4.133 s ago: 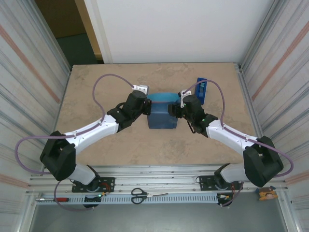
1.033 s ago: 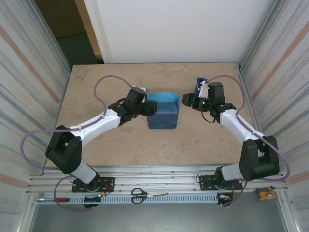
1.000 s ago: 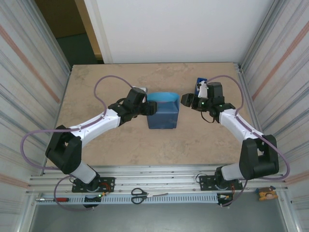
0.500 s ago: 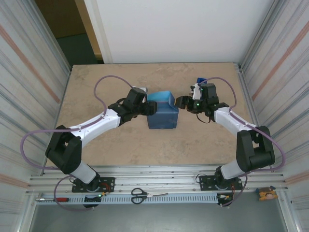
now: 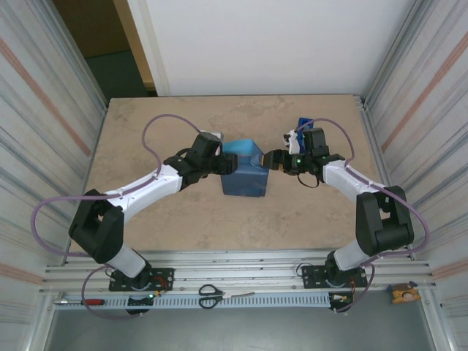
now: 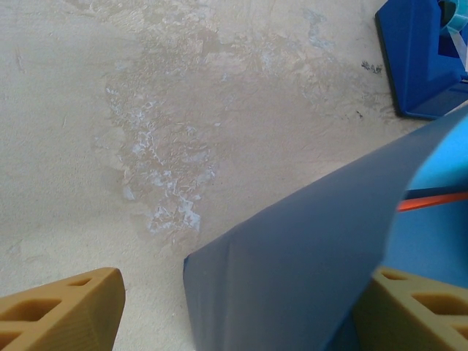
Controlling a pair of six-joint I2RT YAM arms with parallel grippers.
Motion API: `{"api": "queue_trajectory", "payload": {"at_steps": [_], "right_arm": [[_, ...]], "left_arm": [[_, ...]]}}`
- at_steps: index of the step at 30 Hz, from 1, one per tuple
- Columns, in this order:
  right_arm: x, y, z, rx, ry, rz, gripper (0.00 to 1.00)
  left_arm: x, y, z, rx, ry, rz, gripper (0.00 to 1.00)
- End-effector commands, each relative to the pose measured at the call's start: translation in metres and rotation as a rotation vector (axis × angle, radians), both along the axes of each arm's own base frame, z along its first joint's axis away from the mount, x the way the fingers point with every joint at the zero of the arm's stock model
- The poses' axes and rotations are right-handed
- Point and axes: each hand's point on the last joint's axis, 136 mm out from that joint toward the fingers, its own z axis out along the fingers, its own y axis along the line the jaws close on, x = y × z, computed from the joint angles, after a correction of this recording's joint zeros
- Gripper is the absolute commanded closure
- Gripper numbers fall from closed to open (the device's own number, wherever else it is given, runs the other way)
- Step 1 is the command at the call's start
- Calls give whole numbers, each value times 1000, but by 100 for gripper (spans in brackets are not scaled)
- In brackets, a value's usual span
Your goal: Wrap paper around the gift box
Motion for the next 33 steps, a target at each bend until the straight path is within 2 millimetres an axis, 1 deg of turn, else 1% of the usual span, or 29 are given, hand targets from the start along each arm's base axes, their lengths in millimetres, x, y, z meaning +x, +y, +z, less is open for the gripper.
{"api": "queue_trajectory", "payload": {"at_steps": [1, 3, 5, 8, 11, 15, 18, 19, 24, 25, 26, 28, 29, 31, 33], "right_arm": [[-17, 9, -12, -16, 58, 80, 27], [-17, 9, -13, -16, 62, 82, 27], [-19, 11, -16, -19, 73, 89, 29], [-24, 13, -21, -29, 90, 90, 30], [-27, 16, -20, -15, 102, 80, 30], [-29, 20, -18, -11, 103, 76, 30], [-32, 22, -22, -49, 105, 88, 30], [-33, 21, -24, -59, 107, 87, 30], [-33, 22, -26, -70, 116, 90, 30], [-33, 22, -26, -69, 115, 92, 30], [-33, 22, -27, -72, 116, 92, 30], [-33, 22, -27, -71, 117, 92, 30], [-33, 23, -26, -71, 117, 94, 30], [-32, 23, -26, -72, 115, 93, 30], [-32, 23, -26, -74, 114, 93, 30]], "left_arm": [[-3, 3, -10, 25, 38, 2, 20], [-3, 3, -8, 18, 37, 1, 20], [-3, 2, -2, 5, 33, -5, 20], [-2, 3, 17, -27, 1, -7, 18], [0, 2, 34, -92, -12, -34, 17], [-1, 5, 35, -109, 14, -41, 17], [-6, 13, 38, -105, 21, -12, 15], [-7, 17, 42, -107, 12, 4, 15], [-17, 39, 78, -131, -77, 61, 13], [-20, 43, 88, -139, -95, 66, 16], [-23, 44, 97, -154, -107, 61, 22], [-30, 37, 112, -205, -123, 15, 43], [-34, 28, 118, -243, -129, -29, 52], [-42, 7, 128, -304, -133, -122, 65], [-47, -16, 130, -309, -124, -199, 75]]}}
